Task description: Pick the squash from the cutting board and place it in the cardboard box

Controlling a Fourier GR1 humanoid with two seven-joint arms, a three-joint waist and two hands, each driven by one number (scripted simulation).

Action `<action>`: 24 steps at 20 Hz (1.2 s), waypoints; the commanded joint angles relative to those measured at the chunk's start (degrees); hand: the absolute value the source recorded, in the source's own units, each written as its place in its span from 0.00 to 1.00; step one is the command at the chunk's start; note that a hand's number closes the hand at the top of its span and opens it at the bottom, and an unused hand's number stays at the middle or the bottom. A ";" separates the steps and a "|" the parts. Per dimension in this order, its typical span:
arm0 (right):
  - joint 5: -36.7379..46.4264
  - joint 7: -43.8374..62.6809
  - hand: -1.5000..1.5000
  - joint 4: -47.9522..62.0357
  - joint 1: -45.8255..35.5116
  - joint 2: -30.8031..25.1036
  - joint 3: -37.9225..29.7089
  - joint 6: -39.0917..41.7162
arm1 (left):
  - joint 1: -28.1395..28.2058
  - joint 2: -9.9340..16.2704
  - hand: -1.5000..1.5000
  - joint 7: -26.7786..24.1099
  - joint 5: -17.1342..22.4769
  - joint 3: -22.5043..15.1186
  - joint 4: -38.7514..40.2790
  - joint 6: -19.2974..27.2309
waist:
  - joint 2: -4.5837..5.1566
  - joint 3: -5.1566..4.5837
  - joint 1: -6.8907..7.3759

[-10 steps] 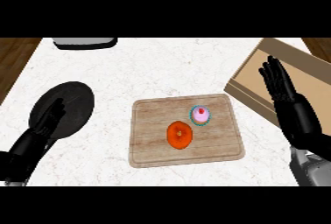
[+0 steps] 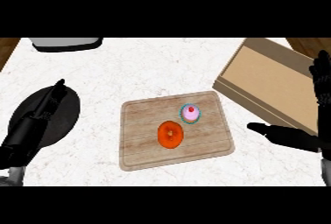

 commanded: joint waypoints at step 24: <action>31.20 64.78 0.00 -11.49 -18.26 6.03 33.62 45.49 | -13.91 -6.13 0.50 2.23 -2.29 -3.42 5.79 -4.97 | 1.29 0.06 6.95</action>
